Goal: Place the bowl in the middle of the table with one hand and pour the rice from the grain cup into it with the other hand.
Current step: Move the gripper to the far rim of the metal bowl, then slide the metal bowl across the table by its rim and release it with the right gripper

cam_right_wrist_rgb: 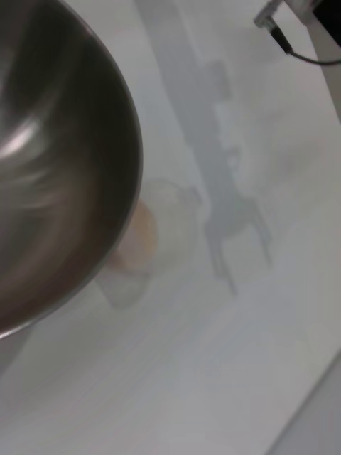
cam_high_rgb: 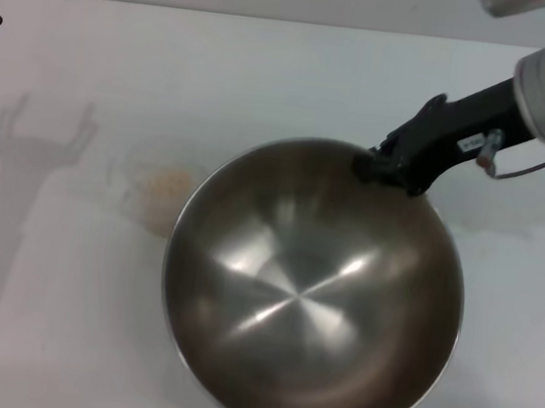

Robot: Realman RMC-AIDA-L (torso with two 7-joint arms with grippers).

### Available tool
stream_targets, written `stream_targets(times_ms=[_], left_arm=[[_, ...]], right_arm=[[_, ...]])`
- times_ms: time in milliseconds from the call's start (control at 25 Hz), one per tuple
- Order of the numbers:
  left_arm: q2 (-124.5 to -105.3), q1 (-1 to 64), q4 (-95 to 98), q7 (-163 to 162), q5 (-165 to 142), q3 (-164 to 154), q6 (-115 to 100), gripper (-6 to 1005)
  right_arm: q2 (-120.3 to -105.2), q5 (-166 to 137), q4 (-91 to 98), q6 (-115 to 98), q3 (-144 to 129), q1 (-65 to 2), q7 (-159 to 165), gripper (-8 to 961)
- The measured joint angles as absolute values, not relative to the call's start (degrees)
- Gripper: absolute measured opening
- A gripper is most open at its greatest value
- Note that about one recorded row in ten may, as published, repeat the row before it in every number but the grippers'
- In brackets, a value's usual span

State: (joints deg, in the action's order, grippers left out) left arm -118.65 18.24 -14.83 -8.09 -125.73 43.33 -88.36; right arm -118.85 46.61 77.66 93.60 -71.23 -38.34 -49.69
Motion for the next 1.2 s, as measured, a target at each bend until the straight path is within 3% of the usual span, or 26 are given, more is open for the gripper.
stream_targets(times_ms=[1200], left_arm=[[-118.74, 18.3, -14.7, -8.1, -125.8, 43.3, -88.3, 822]], right_arm=[[-118.91, 42.3, 66.5, 89.5, -72.8, -41.9, -49.5, 28]])
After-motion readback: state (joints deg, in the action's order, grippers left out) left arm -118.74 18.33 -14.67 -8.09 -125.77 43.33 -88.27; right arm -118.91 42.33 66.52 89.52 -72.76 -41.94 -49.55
